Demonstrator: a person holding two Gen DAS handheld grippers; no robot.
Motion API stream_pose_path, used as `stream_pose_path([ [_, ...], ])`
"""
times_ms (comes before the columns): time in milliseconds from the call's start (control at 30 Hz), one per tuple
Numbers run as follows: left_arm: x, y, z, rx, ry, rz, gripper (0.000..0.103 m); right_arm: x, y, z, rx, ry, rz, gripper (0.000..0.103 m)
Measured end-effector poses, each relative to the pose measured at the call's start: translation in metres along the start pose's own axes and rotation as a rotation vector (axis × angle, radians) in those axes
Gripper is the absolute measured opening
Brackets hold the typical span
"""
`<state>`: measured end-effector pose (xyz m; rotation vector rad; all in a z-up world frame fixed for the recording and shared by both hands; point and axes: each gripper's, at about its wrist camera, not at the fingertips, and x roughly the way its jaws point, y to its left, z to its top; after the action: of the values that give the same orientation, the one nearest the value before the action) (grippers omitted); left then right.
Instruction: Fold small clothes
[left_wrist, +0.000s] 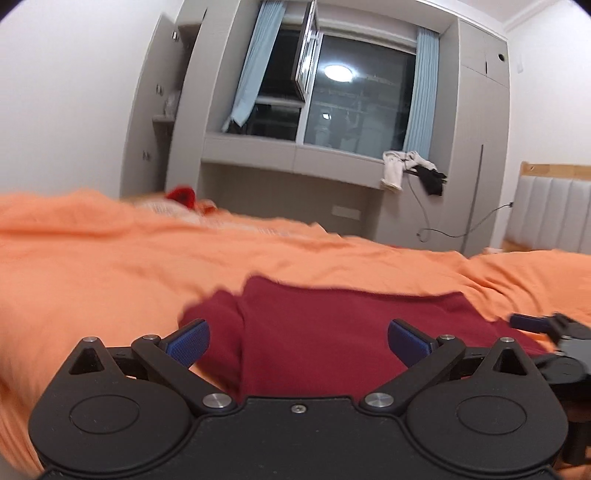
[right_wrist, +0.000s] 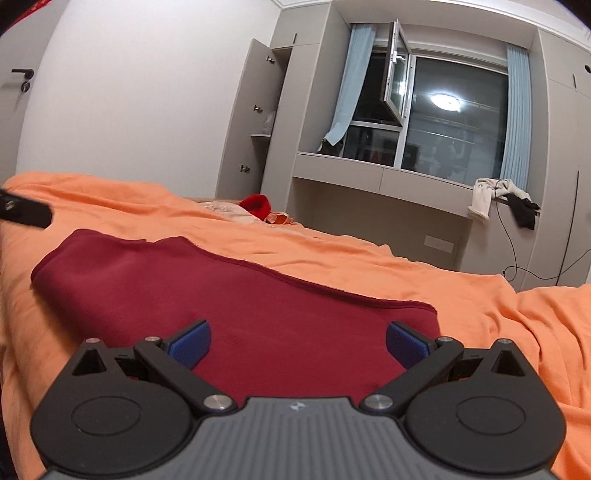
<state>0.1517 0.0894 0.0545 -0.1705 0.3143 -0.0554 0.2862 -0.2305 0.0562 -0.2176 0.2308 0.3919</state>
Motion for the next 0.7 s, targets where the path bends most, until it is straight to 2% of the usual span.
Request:
stream_pose_path([
  [200, 0.010, 0.018, -0.009, -0.143, 0.136, -0.086, 0.102, 0.001, 0.006, -0.002, 0.016, -0.006, 0.001, 0.103],
  [333, 0.027, 0.025, -0.017, -0.243, 0.232, -0.113, 0.102, 0.004, 0.004, -0.004, 0.018, 0.001, 0.002, 0.103],
  [500, 0.037, 0.022, -0.020, -0.258, 0.262, -0.124, 0.102, 0.011, 0.002, -0.010, 0.033, 0.044, 0.010, 0.103],
  [700, 0.044, 0.014, -0.024, -0.276, 0.309, -0.234, 0.102, 0.017, -0.002, -0.020, 0.099, 0.090, 0.028, 0.103],
])
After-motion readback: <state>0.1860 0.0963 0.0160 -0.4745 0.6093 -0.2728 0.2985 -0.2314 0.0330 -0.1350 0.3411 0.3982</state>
